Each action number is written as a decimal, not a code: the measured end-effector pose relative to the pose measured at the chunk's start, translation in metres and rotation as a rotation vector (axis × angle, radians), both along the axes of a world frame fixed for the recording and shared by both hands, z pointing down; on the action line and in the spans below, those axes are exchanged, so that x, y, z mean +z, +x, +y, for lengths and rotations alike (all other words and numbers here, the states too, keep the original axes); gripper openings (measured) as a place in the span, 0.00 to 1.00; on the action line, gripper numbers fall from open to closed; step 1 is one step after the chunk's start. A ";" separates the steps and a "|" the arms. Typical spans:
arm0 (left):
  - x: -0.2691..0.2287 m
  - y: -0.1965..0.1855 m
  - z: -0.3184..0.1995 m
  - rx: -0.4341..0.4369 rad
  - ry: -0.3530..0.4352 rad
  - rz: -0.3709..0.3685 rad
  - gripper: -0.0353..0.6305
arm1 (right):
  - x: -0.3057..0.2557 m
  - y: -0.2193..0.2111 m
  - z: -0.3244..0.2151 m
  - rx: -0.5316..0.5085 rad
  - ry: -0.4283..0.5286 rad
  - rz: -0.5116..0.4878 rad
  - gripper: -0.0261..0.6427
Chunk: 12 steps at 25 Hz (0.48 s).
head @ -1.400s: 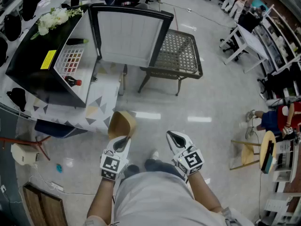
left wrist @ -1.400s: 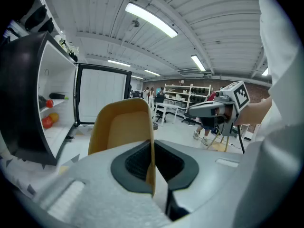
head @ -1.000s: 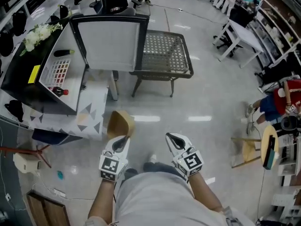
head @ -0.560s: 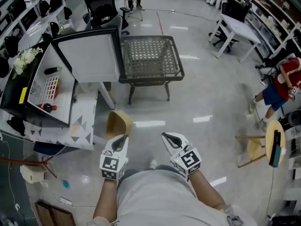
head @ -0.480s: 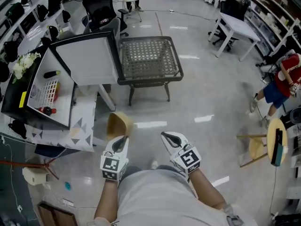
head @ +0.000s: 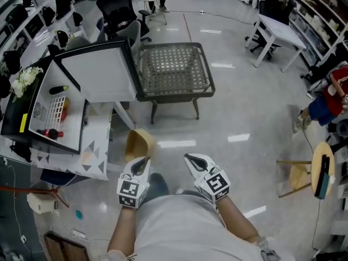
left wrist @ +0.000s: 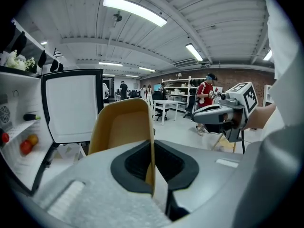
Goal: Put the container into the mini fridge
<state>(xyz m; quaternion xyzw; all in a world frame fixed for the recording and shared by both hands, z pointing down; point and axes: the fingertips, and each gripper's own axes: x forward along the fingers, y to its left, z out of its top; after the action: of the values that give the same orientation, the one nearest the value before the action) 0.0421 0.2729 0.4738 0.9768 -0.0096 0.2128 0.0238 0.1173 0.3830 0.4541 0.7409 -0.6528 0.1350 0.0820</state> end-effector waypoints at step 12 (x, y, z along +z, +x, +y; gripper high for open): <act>0.006 0.047 -0.125 -0.052 -0.029 -0.006 0.08 | 0.004 0.044 -0.131 -0.078 -0.047 -0.005 0.04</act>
<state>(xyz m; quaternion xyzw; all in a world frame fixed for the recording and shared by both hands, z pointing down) 0.0890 0.1483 0.4798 0.9751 -0.0318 0.2150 0.0436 0.1613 0.2519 0.4578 0.7124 -0.6781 0.1489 0.1028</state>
